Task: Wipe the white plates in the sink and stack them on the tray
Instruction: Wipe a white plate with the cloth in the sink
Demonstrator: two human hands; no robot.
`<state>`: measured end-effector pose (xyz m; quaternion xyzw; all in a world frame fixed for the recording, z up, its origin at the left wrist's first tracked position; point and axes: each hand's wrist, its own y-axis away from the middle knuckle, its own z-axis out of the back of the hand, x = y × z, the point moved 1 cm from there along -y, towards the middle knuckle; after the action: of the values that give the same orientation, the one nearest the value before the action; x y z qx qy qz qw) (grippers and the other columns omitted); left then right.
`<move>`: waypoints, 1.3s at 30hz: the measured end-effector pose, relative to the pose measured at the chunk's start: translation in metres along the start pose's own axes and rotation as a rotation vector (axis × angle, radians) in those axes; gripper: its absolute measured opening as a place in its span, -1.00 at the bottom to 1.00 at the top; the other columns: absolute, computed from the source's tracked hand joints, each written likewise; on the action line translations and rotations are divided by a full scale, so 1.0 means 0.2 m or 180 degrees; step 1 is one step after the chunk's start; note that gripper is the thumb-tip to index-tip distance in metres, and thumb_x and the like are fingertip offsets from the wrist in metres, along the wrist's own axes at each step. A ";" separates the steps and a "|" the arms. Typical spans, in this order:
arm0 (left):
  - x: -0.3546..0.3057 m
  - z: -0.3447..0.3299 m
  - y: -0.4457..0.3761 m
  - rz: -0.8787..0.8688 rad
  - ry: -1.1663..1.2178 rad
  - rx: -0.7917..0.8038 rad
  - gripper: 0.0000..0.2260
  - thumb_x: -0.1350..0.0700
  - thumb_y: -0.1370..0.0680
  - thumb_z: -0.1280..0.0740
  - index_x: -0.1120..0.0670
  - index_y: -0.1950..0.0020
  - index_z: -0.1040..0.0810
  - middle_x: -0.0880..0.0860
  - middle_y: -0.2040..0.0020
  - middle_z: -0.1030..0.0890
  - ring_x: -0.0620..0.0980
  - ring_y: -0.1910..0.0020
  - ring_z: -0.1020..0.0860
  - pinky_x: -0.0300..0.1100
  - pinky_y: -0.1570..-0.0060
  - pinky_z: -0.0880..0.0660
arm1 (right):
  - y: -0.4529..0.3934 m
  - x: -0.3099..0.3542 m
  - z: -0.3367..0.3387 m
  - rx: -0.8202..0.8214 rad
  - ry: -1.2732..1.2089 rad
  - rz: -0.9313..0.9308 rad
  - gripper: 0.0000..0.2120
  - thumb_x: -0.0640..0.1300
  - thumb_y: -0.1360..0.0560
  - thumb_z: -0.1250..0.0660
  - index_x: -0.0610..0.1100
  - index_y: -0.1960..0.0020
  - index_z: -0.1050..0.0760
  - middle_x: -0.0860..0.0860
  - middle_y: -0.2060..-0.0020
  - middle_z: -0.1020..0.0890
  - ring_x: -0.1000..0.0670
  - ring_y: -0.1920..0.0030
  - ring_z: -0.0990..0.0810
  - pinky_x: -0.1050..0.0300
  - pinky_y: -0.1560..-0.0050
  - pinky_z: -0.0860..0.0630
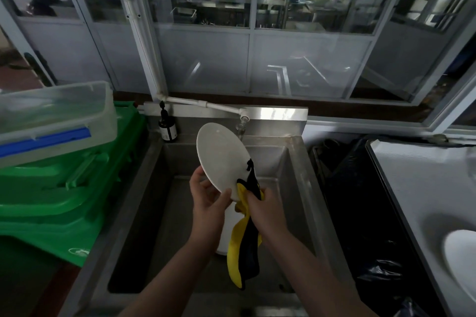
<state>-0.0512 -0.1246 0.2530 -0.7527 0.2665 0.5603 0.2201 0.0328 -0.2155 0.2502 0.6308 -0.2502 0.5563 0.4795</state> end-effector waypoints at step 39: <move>0.08 0.09 -0.07 0.1231 -0.0006 0.0440 -0.61 0.17 -0.64 -0.25 -0.17 -0.42 -0.45 -0.08 -0.15 -0.67 0.07 -0.16 -0.64 -0.06 0.08 -0.62 | -0.31 -0.29 0.45 -0.0647 0.1036 0.0297 -0.80 0.03 -0.59 -0.29 -0.05 -0.14 -0.45 0.04 0.07 -0.57 -0.01 0.02 -0.55 0.09 0.14 -0.41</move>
<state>-0.0512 -0.1055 0.2330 -0.6701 0.4438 0.5732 0.1597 0.1116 -0.2815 0.1830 0.4687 -0.2532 0.6445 0.5486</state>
